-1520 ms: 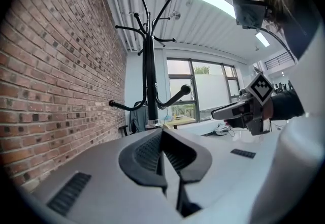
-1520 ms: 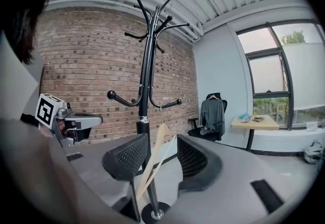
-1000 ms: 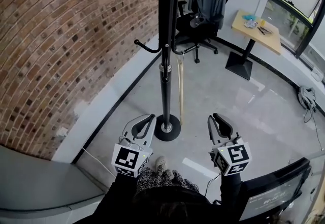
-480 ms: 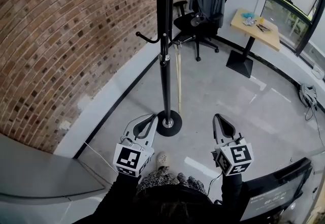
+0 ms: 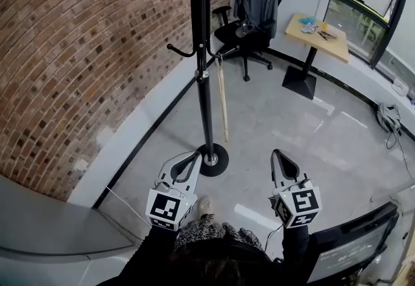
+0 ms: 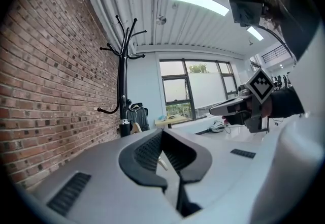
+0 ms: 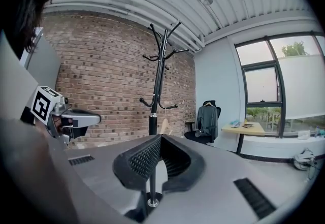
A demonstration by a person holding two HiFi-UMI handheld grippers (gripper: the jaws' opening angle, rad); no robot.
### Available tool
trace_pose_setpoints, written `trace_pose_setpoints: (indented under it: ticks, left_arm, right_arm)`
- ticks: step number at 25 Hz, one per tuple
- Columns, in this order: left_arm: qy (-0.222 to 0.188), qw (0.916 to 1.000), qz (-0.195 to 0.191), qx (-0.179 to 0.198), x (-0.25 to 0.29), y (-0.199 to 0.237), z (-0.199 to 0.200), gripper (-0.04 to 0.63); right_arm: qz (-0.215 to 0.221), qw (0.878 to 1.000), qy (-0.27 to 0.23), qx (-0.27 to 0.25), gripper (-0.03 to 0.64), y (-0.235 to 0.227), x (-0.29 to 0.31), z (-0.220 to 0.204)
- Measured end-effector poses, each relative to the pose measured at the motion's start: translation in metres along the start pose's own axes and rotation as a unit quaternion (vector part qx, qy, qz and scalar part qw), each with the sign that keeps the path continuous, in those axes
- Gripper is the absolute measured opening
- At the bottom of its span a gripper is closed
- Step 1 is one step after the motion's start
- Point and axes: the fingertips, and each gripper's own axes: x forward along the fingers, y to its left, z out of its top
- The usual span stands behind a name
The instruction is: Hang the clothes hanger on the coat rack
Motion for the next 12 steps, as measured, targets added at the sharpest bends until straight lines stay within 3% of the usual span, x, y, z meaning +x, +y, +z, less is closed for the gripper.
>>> trace_pose_setpoints:
  ticks: [12]
  left_arm:
    - [0.005, 1.0, 0.006, 0.004, -0.013, -0.011, -0.004, 0.009]
  right_arm:
    - [0.011, 1.0, 0.004, -0.017, 0.008, 0.006, -0.016, -0.007]
